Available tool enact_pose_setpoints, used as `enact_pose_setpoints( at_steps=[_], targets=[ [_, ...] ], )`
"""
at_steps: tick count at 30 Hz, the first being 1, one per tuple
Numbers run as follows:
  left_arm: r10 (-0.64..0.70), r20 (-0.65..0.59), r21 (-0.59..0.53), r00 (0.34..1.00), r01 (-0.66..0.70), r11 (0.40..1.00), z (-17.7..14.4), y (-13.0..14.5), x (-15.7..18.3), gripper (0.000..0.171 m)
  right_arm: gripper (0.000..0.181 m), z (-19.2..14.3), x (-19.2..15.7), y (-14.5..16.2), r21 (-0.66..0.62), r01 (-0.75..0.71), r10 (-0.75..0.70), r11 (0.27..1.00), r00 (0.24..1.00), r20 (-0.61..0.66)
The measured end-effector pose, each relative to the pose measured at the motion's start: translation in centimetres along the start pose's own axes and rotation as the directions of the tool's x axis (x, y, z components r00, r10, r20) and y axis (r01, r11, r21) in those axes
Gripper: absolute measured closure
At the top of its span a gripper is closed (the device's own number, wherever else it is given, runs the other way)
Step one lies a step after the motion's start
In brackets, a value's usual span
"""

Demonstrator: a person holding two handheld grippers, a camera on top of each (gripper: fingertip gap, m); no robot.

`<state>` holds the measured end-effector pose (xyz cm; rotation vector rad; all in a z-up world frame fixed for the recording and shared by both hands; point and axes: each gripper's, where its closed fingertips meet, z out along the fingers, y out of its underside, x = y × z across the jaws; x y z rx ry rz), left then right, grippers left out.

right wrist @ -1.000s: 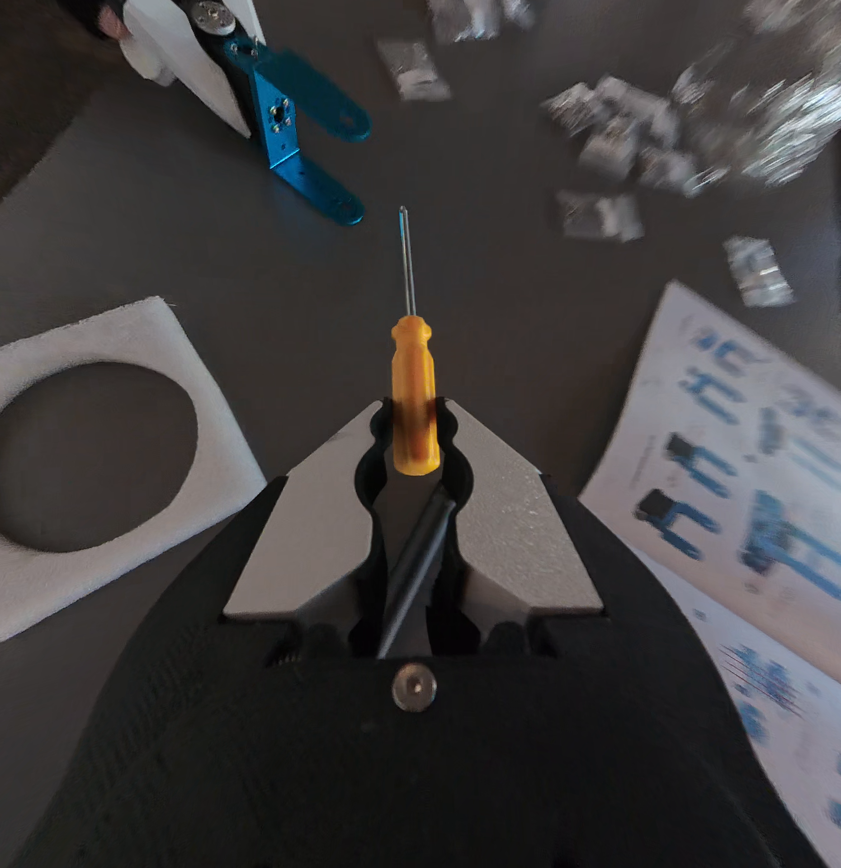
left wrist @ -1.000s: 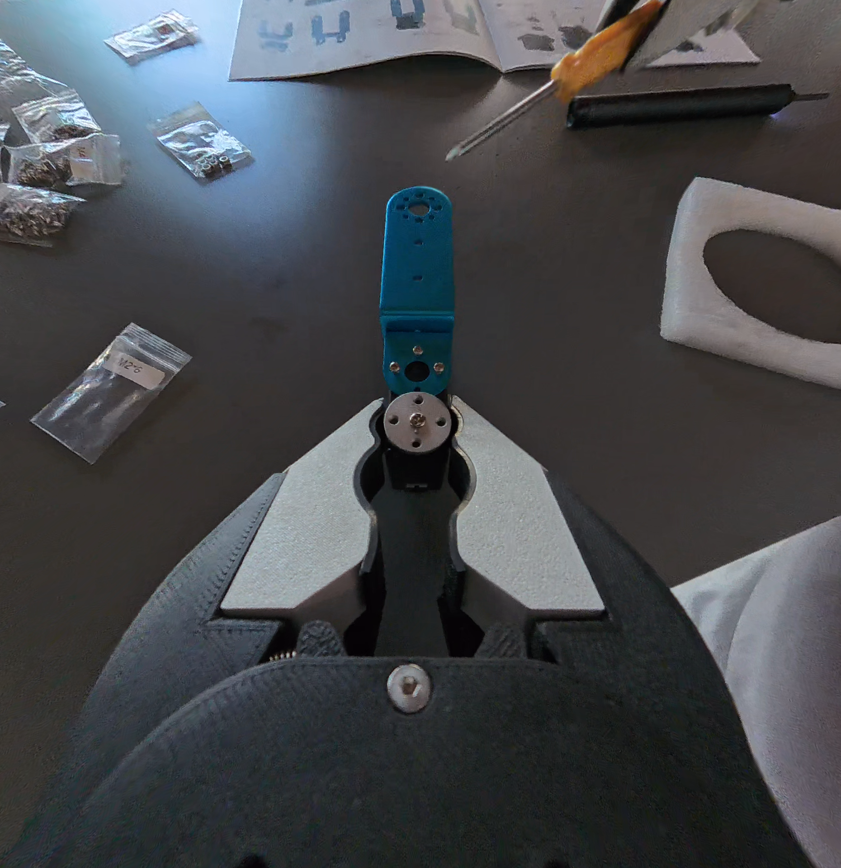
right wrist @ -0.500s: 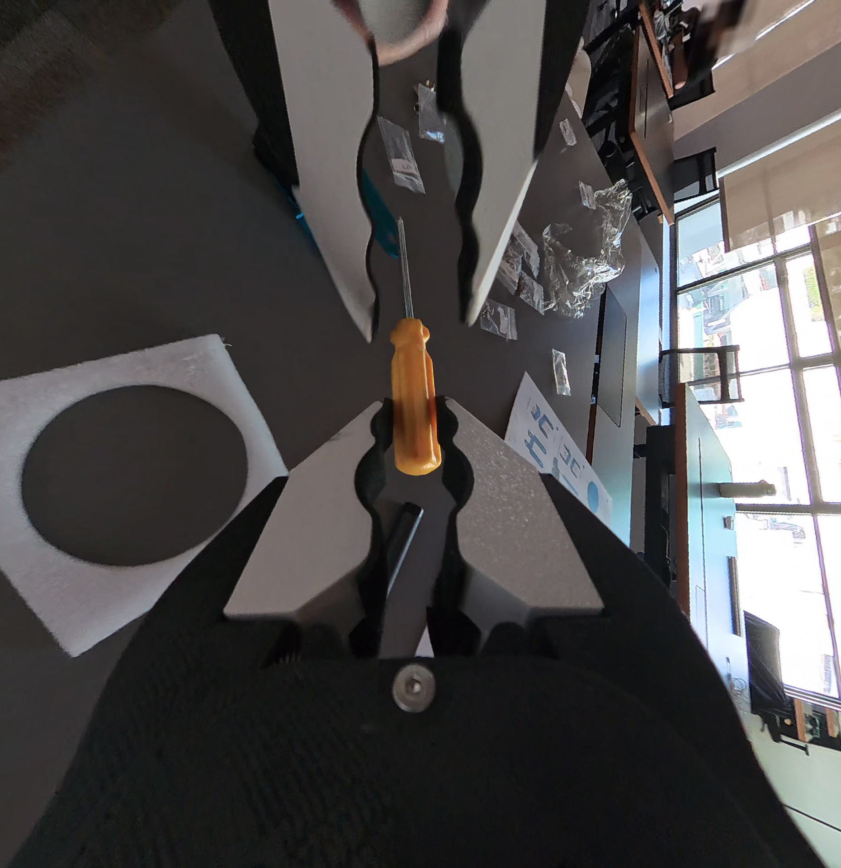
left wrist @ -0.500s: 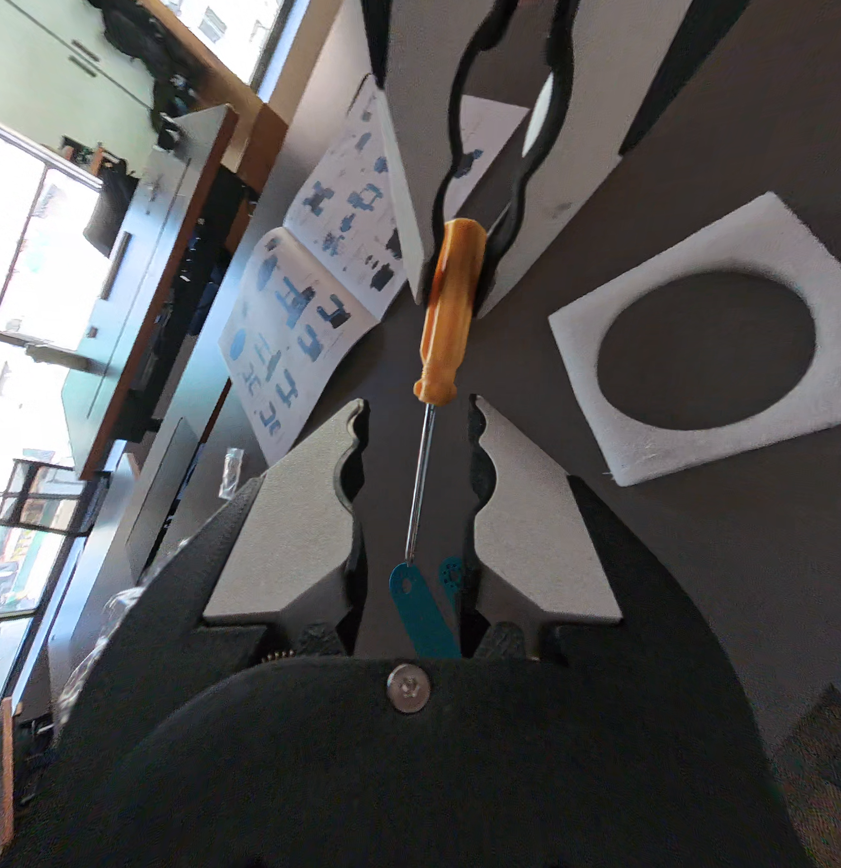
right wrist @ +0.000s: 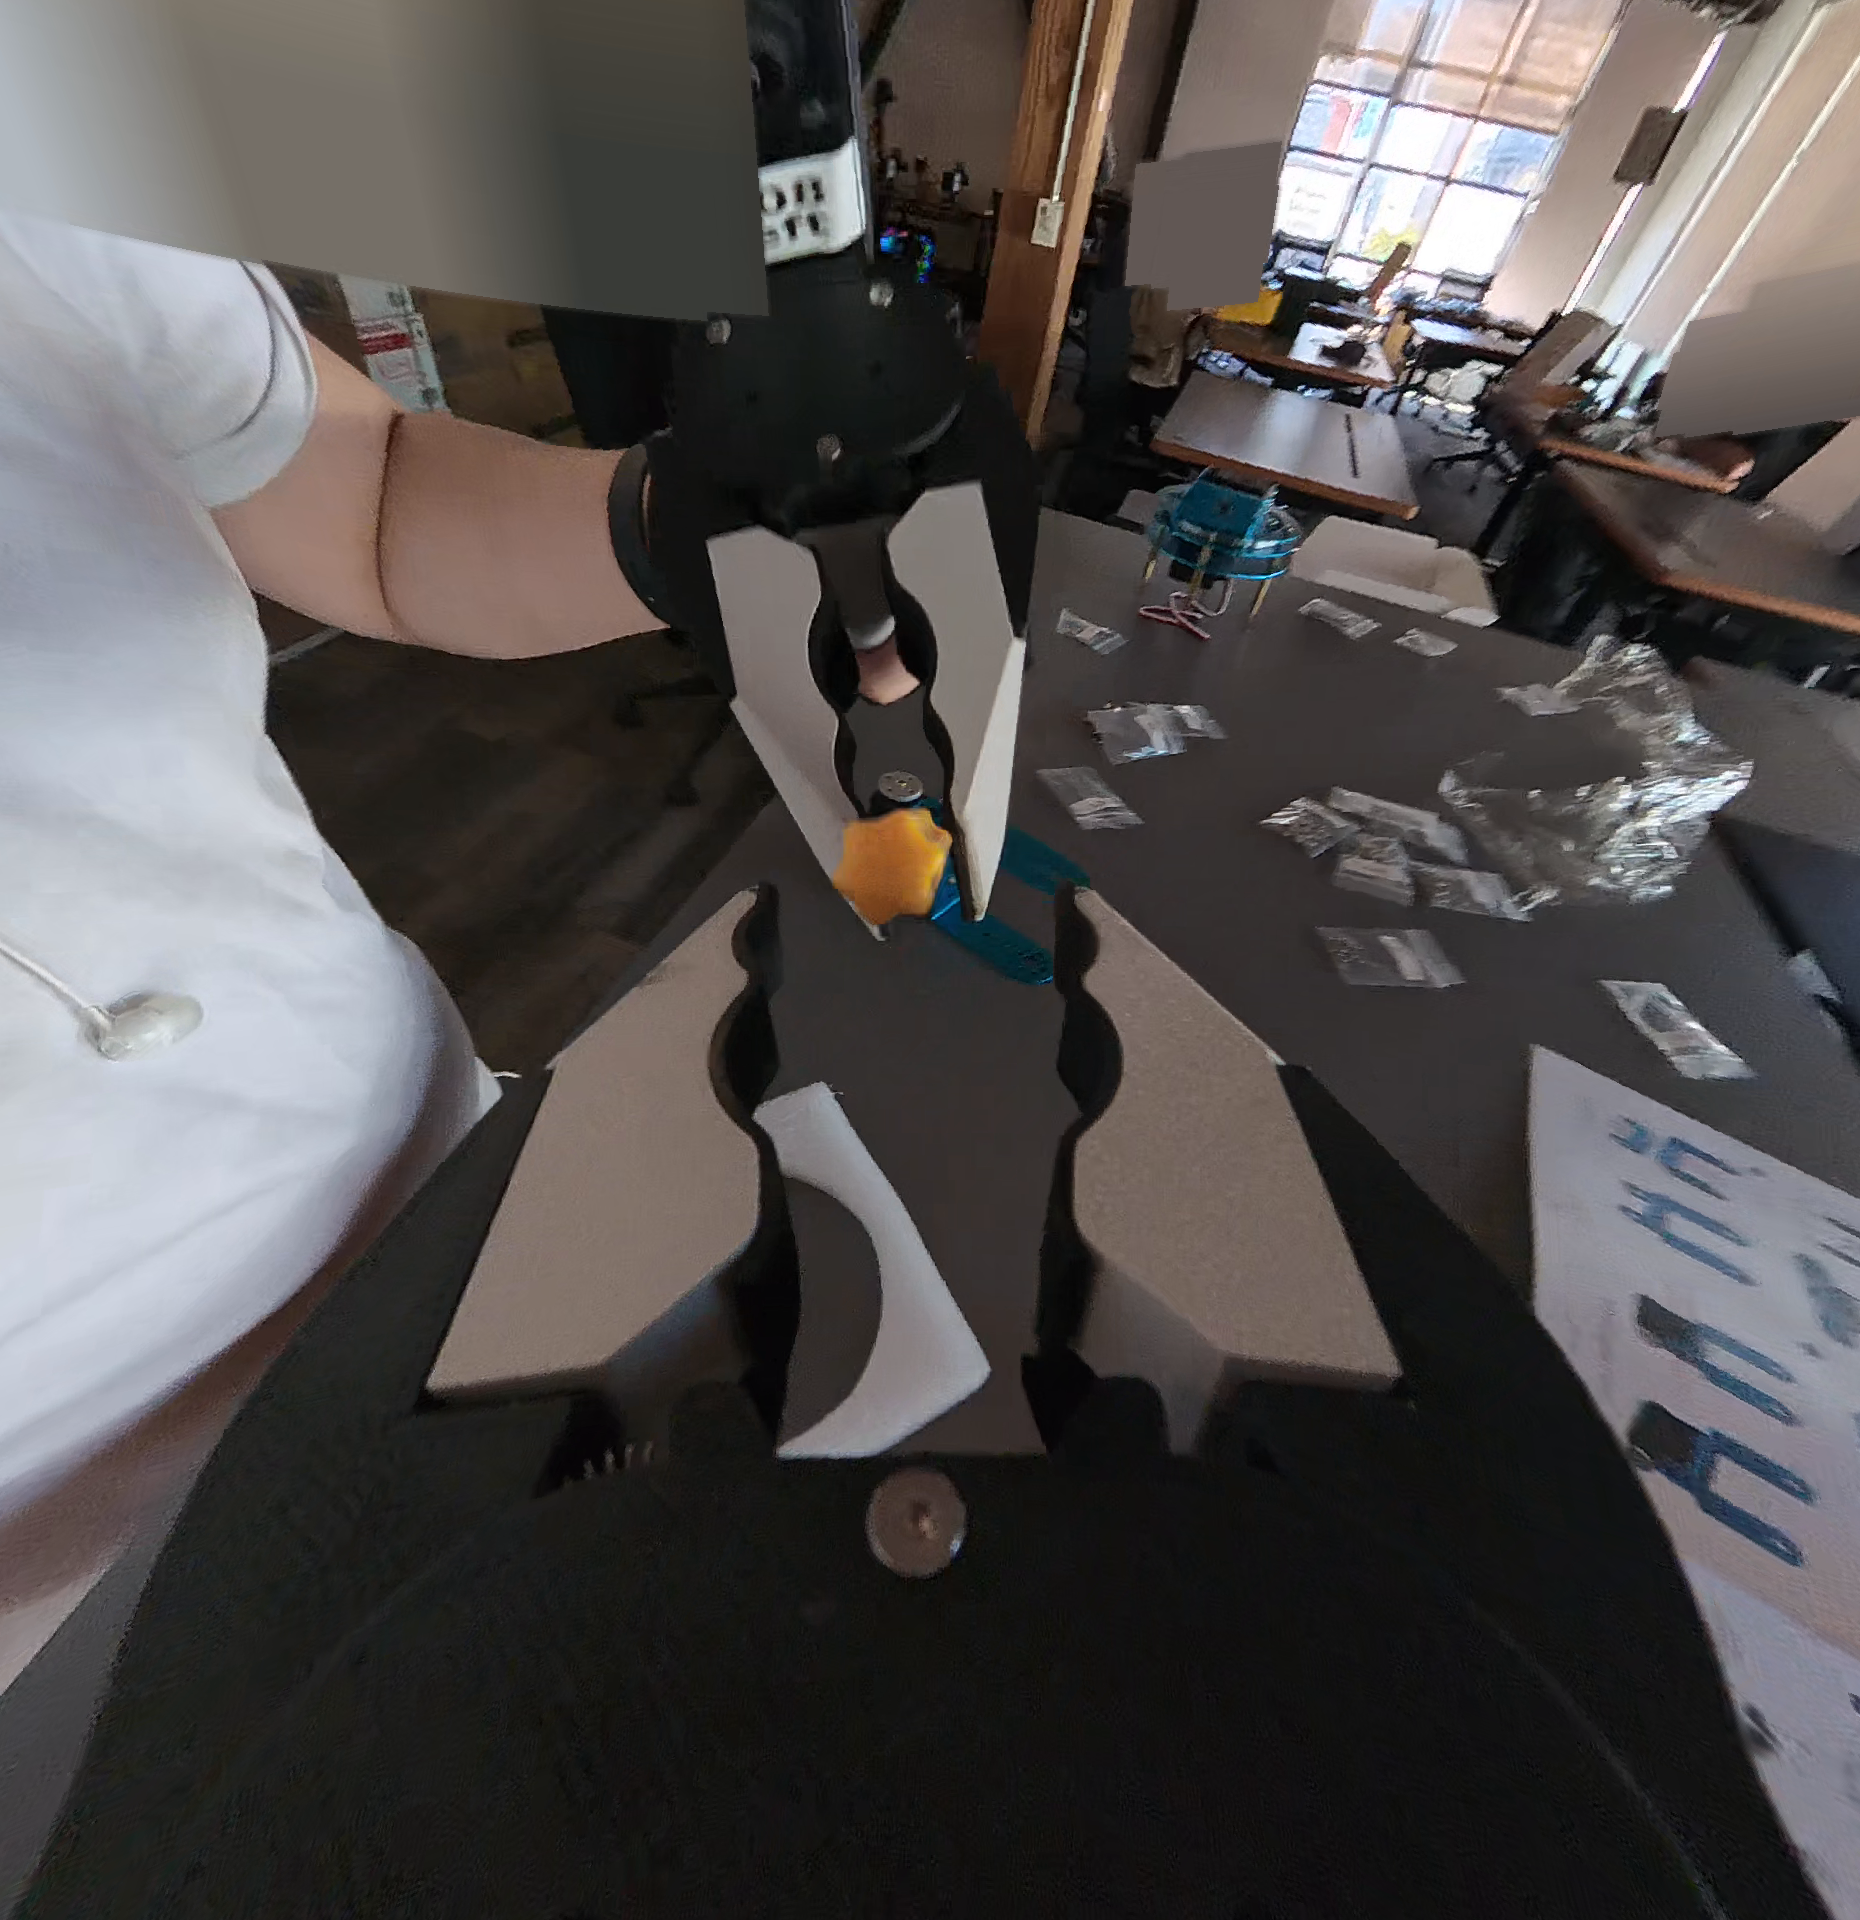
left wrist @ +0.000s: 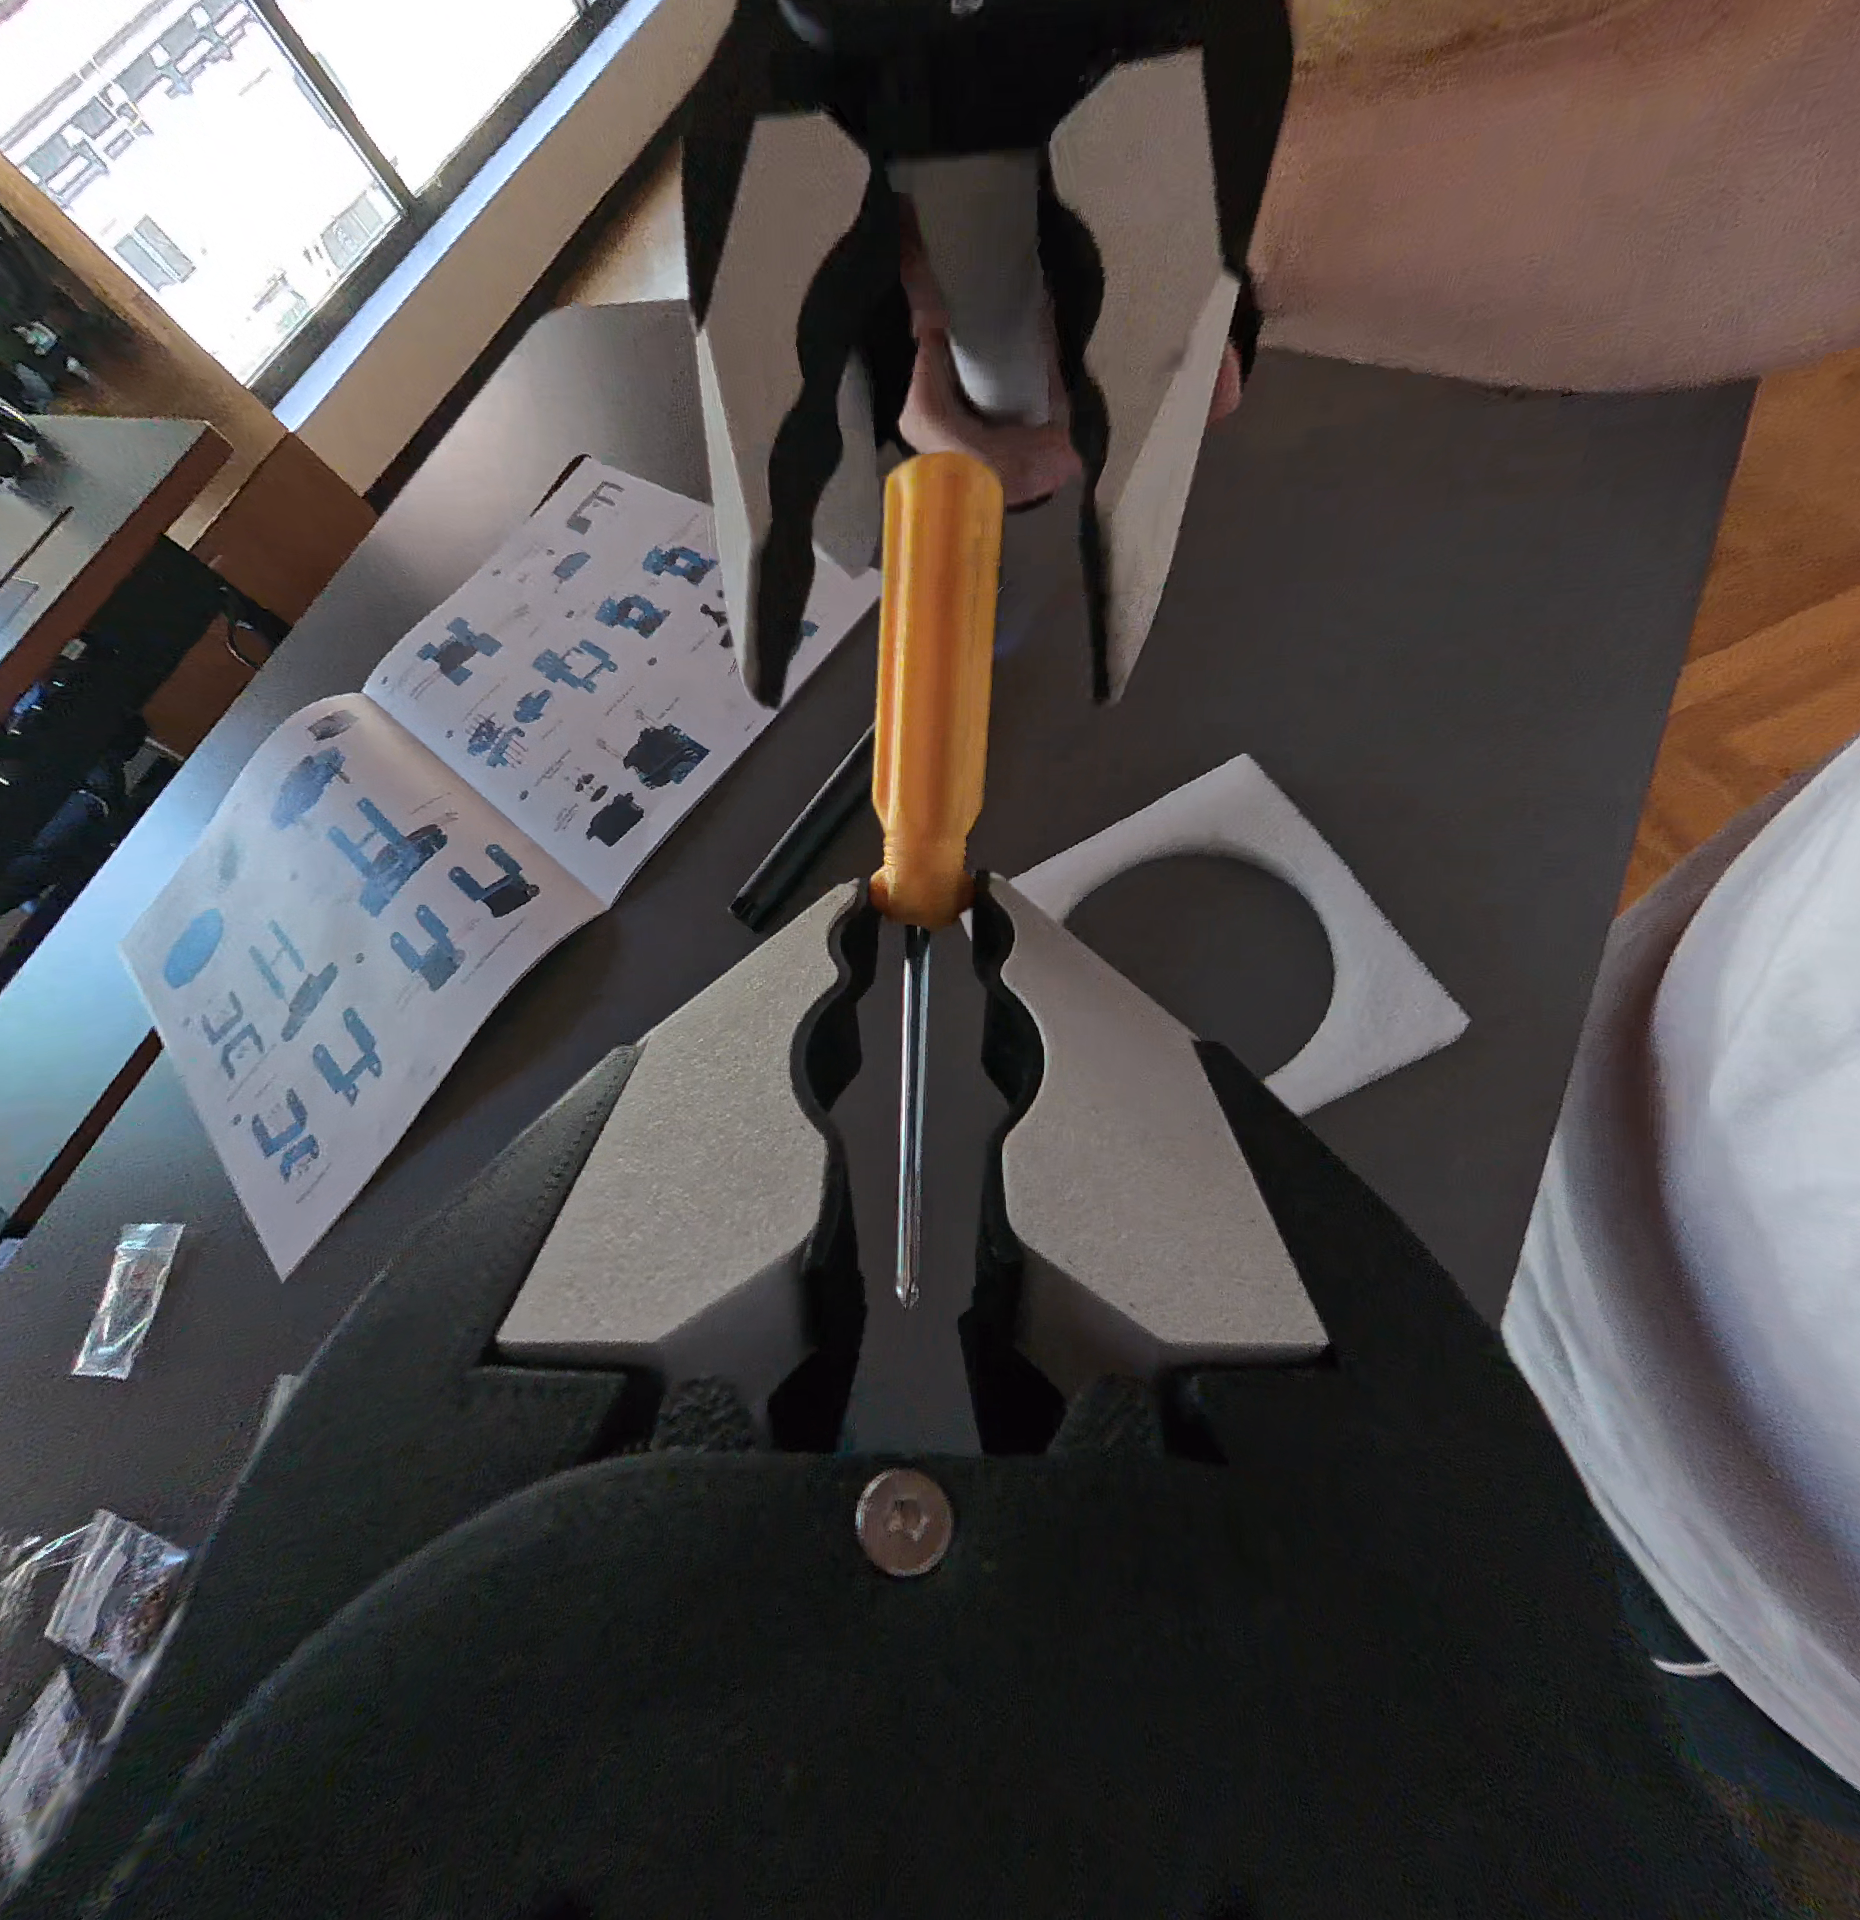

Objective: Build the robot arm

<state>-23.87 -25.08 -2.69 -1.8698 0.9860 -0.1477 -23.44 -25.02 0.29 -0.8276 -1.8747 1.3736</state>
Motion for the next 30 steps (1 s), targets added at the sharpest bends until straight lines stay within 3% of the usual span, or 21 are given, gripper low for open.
enact_pose_setpoints(
  at_steps=[4, 8, 14, 15, 16, 17, 21, 30],
  targets=[
    [-0.022, -0.029, 0.007, 0.999, 0.022, 1.000, -0.3, -0.6, 0.4, 0.155, 0.154, 0.9, -0.5, -1.5, 0.105, 0.085, -0.088, 0.991, 0.996, 0.023],
    [-0.056, -0.061, -0.030, 0.997, 0.054, 0.998, -0.5, -0.1, 0.8, 0.155, 0.161, 1.8, -1.0, -0.7, 0.064, 0.046, -0.052, 0.997, 0.993, 0.104],
    [-0.164, -0.106, -0.025, 0.981, 0.162, 0.986, -1.0, 0.6, 1.2, 0.154, 0.163, 2.2, -1.2, -0.8, 0.063, 0.039, -0.046, 0.997, 0.993, 0.113],
    [-0.188, -0.094, -0.038, 0.978, 0.185, 0.982, -1.2, 1.2, 0.9, 0.148, 0.163, 2.1, -1.0, -1.1, 0.085, 0.032, -0.041, 0.996, 0.993, 0.106],
    [-0.204, -0.085, -0.050, 0.975, 0.200, 0.979, -1.4, 2.0, 0.7, 0.150, 0.163, 1.8, -0.9, -1.3, 0.104, 0.016, -0.027, 0.994, 0.994, 0.104],
    [-0.210, -0.103, -0.052, 0.972, 0.206, 0.977, -1.5, 2.4, 1.0, 0.168, 0.163, 1.6, -0.8, -1.4, 0.111, -0.004, -0.008, 0.994, 0.994, 0.108],
    [-0.253, -0.151, -0.032, 0.956, 0.251, 0.967, -1.5, 2.4, 1.6, 0.171, 0.162, 1.4, -0.8, -1.2, 0.120, -0.050, 0.033, 0.992, 0.990, 0.136],
    [-0.292, -0.284, -0.086, 0.913, 0.279, 0.956, -1.7, 1.7, 3.2, 0.171, 0.164, 1.5, -2.3, -0.3, 0.030, 0.145, -0.148, 0.989, 0.977, 0.153]
  ],
)
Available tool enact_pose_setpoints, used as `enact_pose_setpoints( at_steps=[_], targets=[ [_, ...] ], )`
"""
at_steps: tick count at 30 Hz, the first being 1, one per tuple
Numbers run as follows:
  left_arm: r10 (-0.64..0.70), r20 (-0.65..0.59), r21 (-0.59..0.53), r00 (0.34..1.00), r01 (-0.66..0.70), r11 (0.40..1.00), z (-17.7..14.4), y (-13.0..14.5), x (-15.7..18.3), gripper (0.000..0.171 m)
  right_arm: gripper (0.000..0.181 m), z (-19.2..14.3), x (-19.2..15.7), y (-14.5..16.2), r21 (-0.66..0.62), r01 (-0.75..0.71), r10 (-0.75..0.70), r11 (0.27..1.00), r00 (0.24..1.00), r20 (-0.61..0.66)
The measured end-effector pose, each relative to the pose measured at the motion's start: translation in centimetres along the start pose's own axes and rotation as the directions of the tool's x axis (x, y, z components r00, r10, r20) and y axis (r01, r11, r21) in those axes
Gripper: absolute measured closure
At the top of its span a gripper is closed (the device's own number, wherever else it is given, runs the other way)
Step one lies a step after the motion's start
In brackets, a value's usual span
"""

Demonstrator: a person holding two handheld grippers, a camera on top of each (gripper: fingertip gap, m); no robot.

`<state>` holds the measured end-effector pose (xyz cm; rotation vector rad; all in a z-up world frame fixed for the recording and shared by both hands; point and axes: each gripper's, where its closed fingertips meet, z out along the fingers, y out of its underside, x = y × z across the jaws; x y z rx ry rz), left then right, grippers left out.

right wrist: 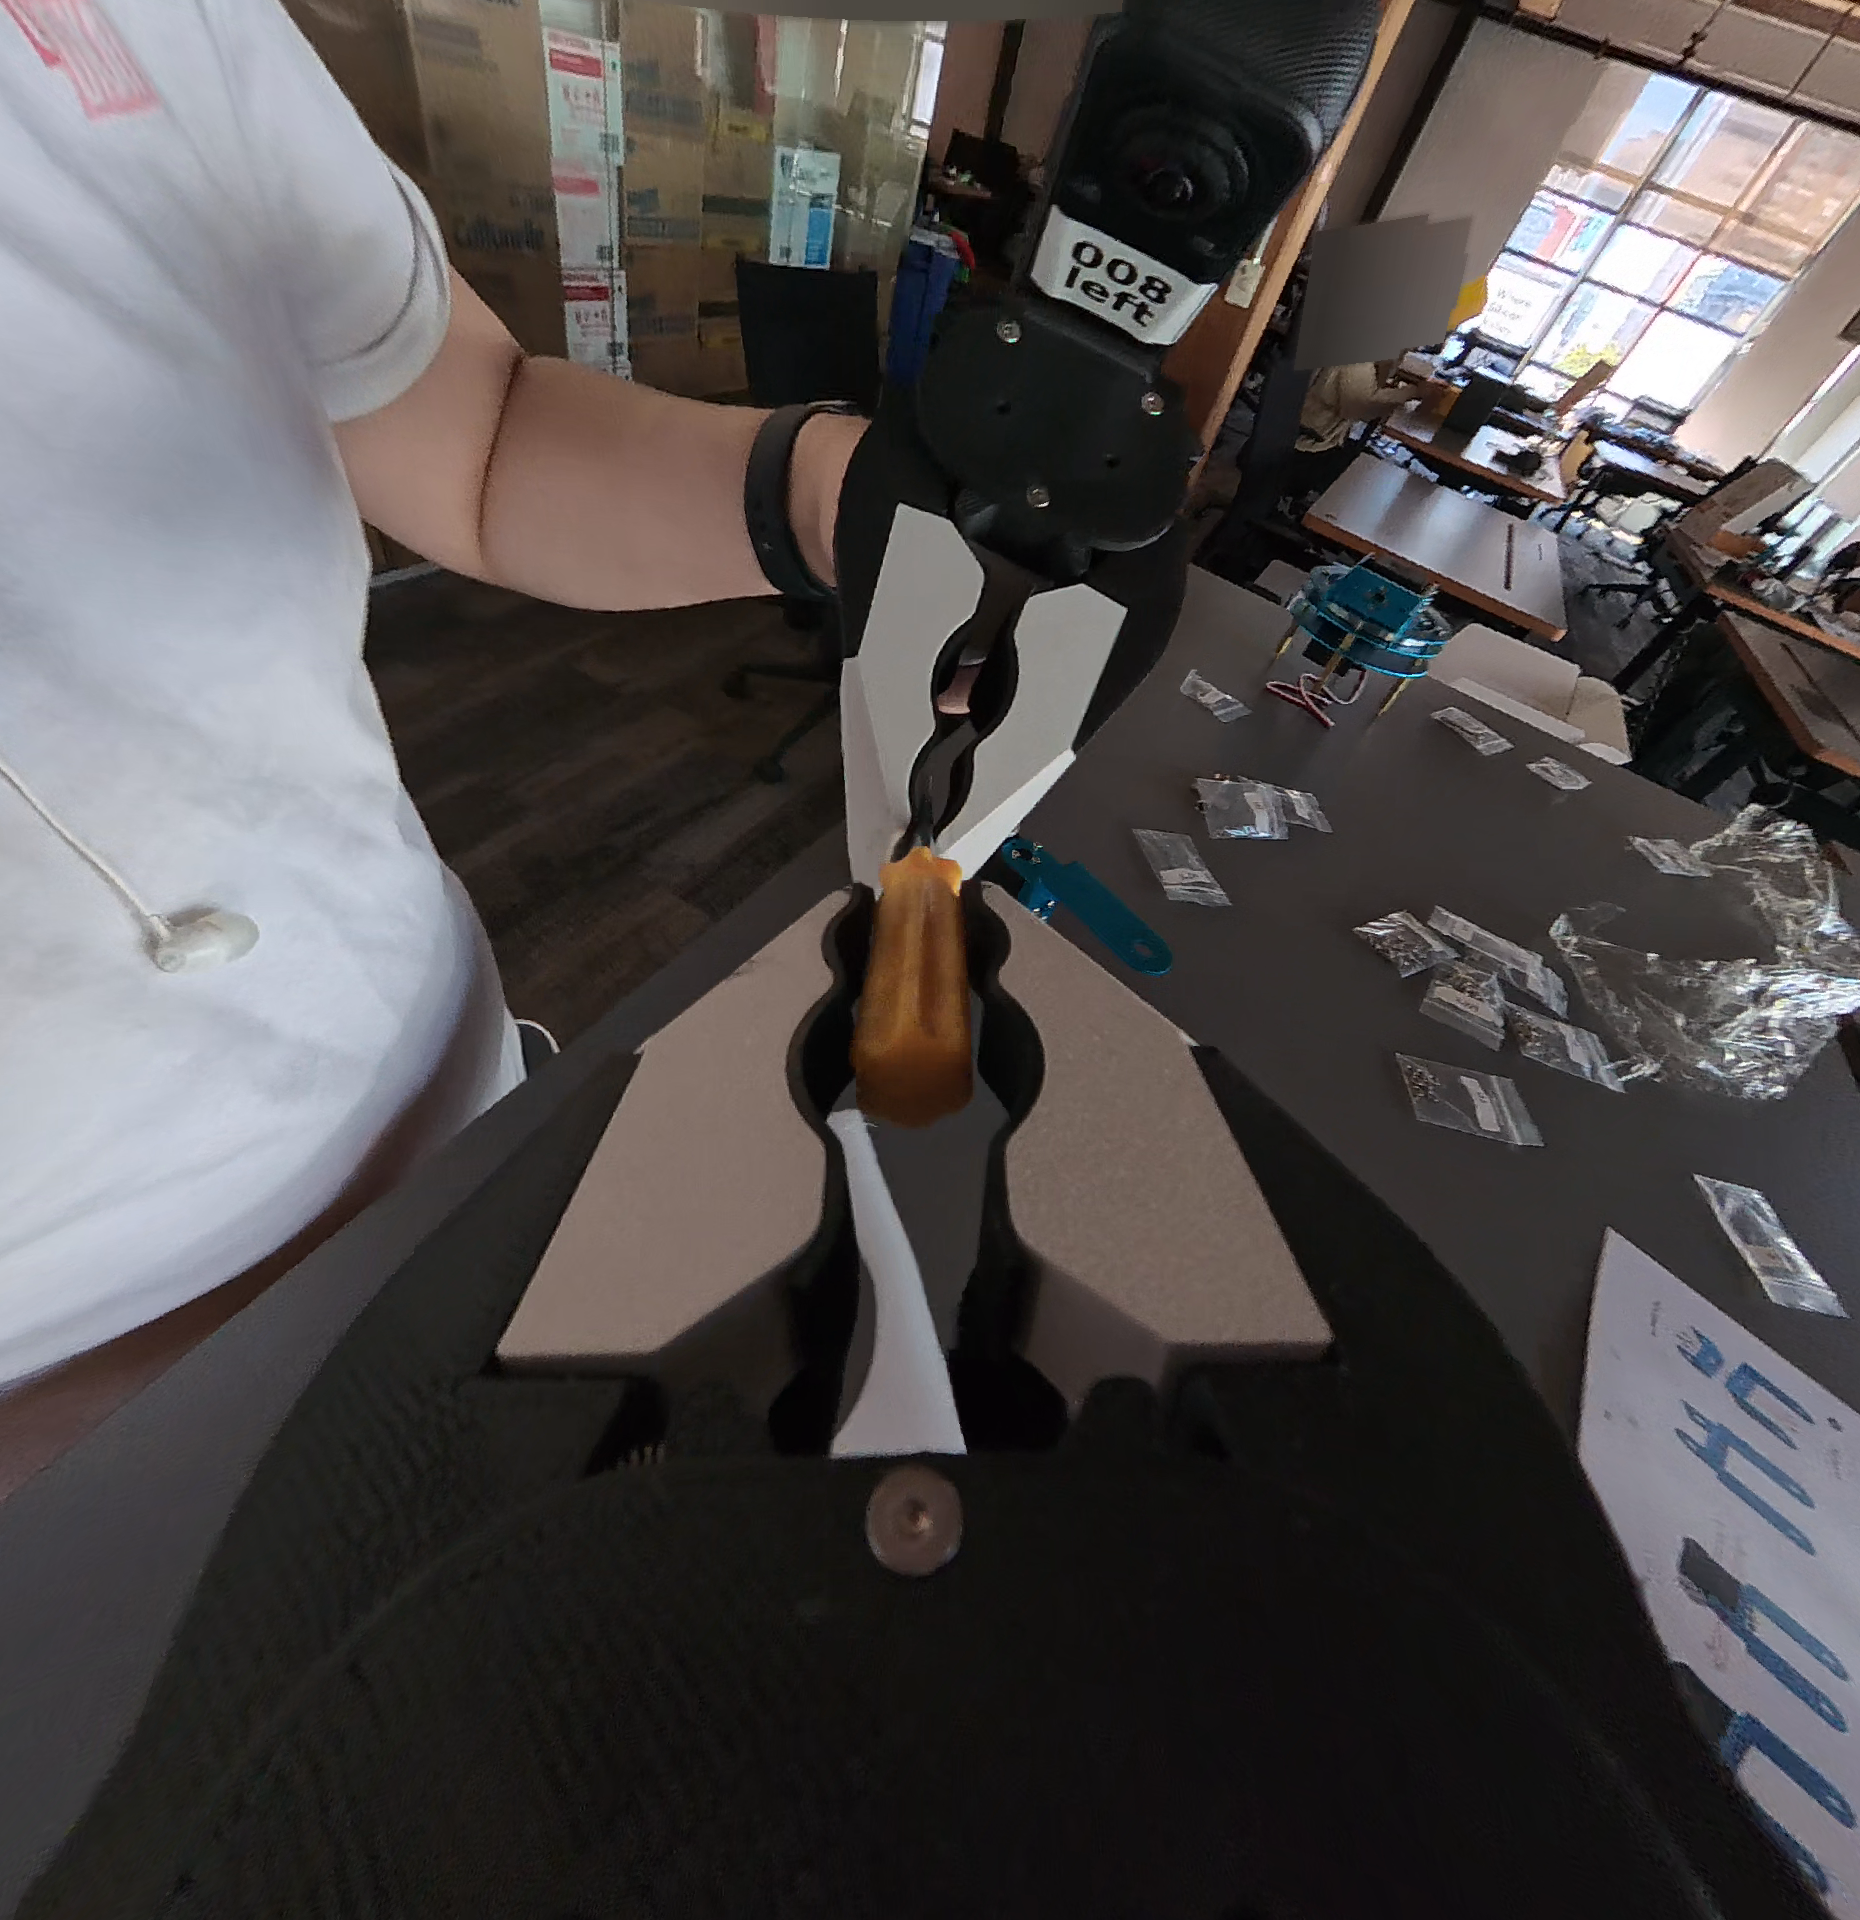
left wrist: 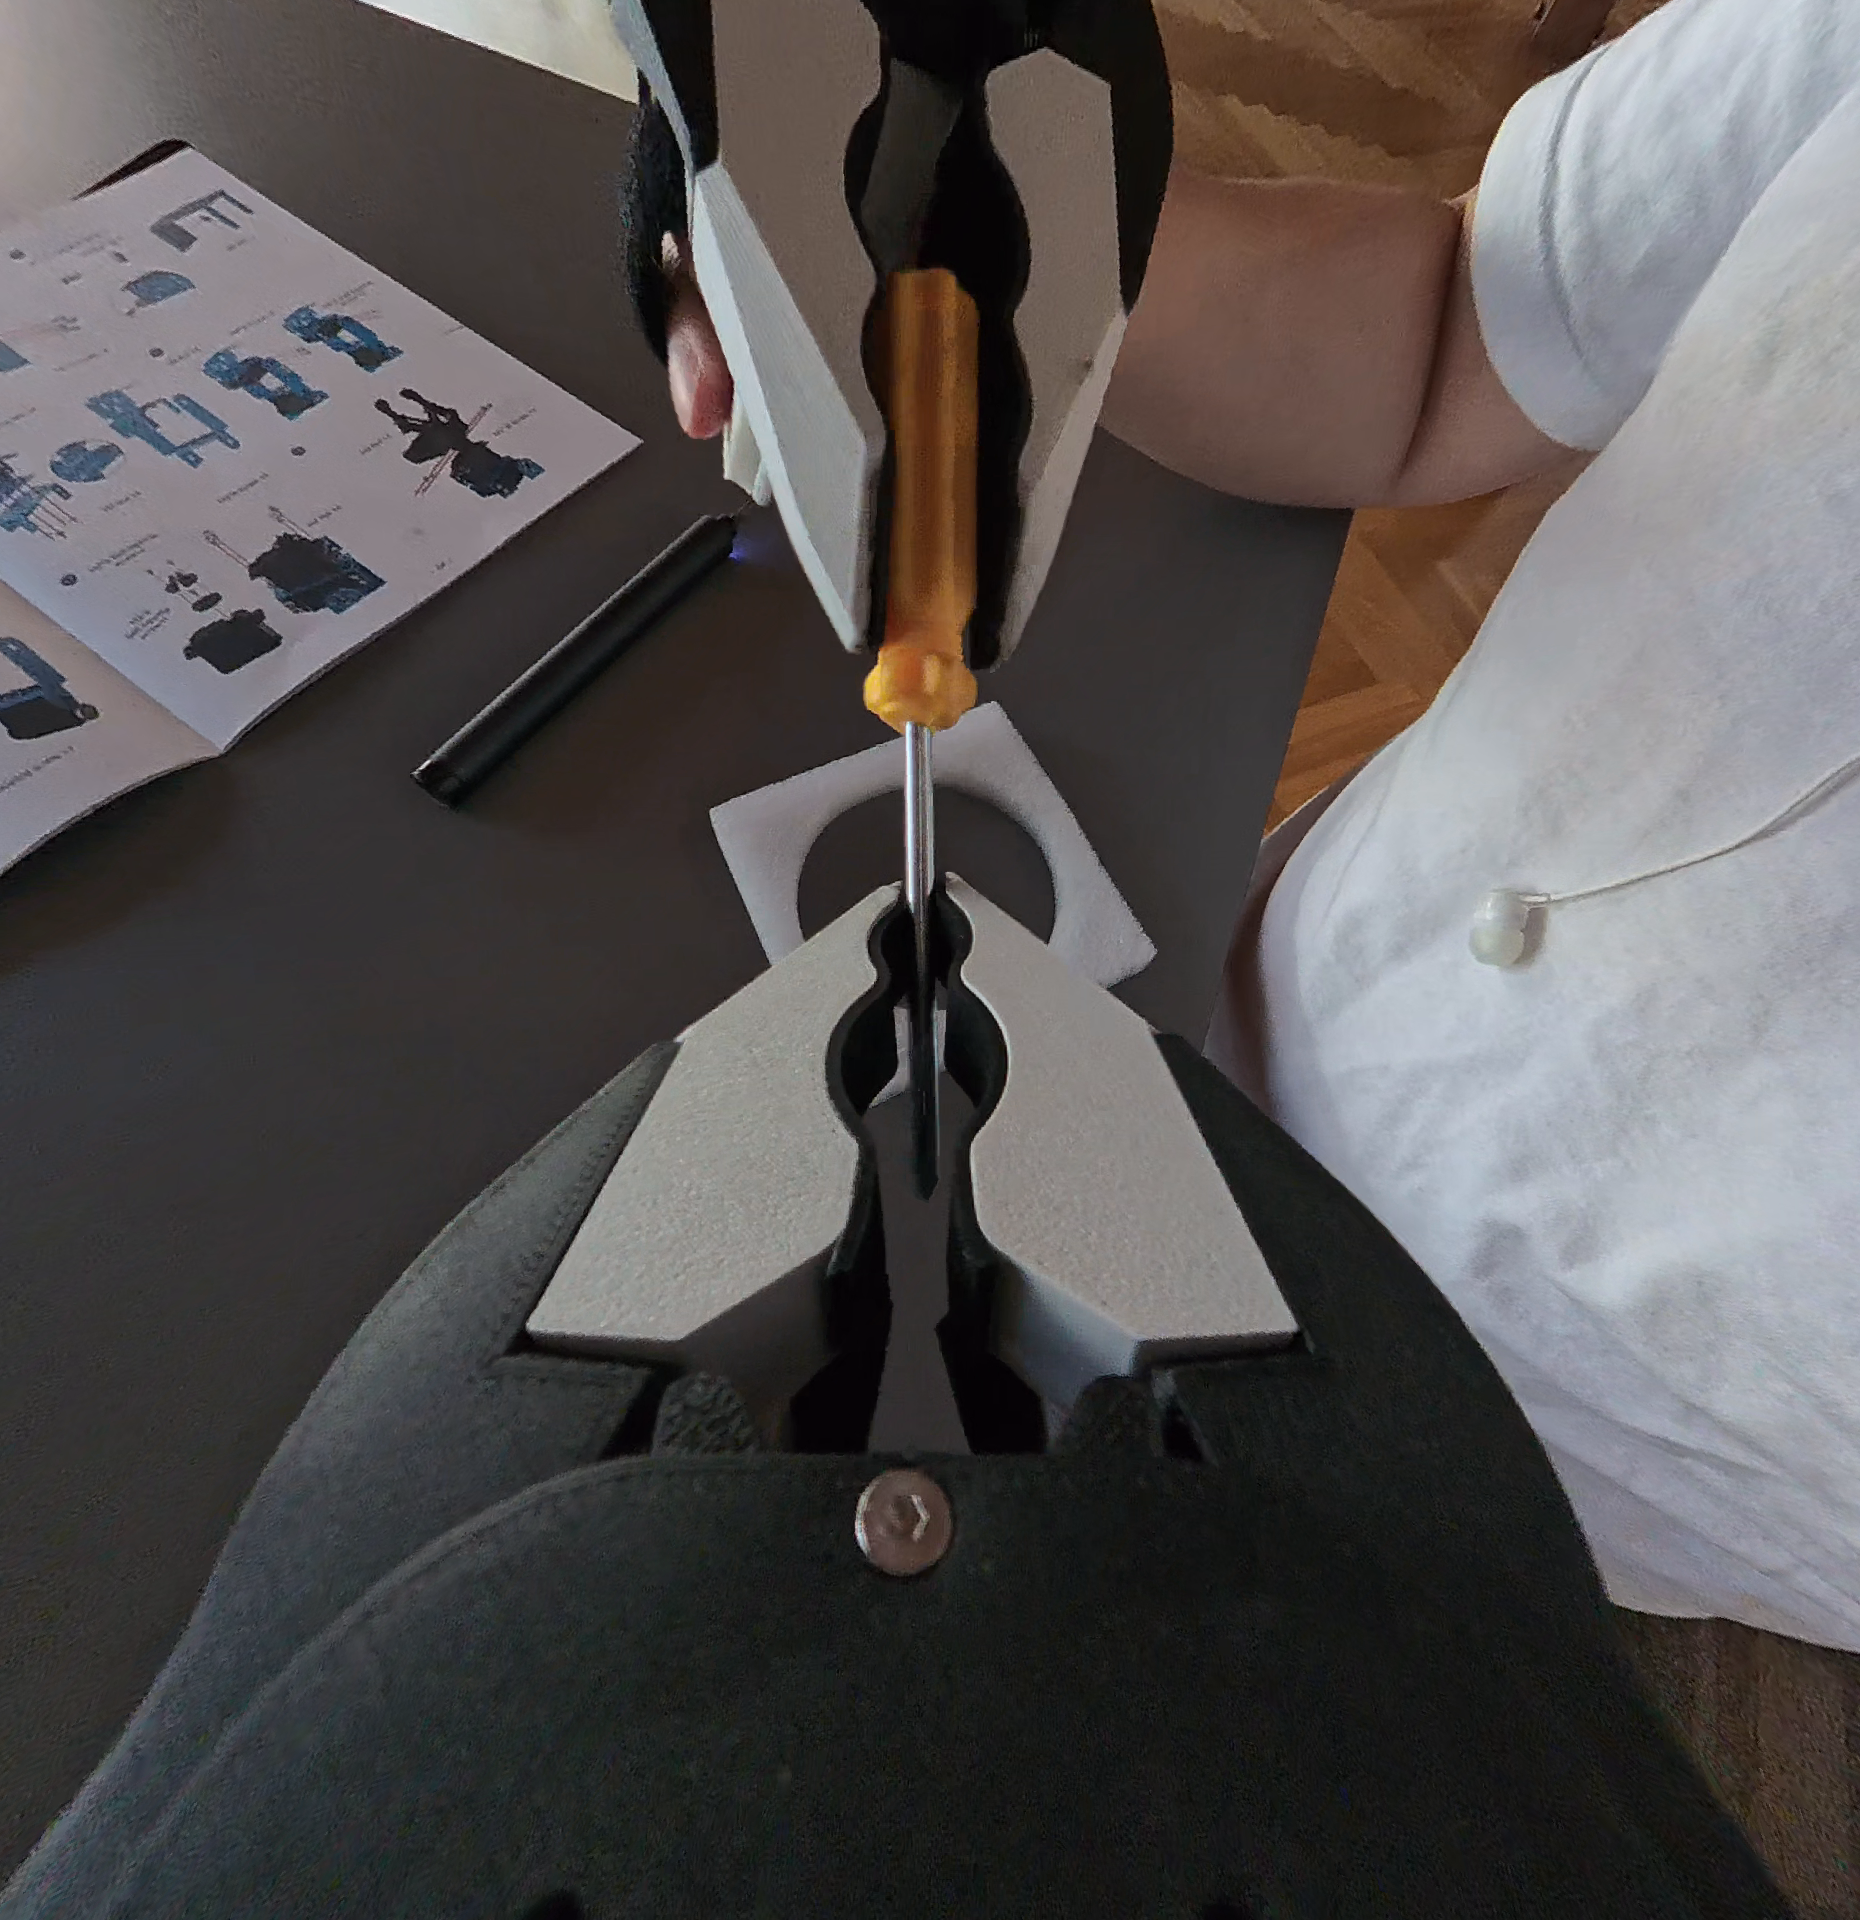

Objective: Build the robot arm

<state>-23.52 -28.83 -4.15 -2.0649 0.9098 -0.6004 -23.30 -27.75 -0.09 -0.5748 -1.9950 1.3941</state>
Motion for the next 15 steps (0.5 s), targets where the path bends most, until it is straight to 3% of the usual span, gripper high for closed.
enact_pose_setpoints(
  at_steps=[15],
  targets=[
    [-0.018, -0.032, 0.150, 0.999, 0.022, 0.988, -0.21, -1.05, 0.29, 0.171, 0.153, -0.58, 0.05, -0.38, 0.078, -0.045, 0.043, 0.996, 0.999, 0.030]
  ],
)
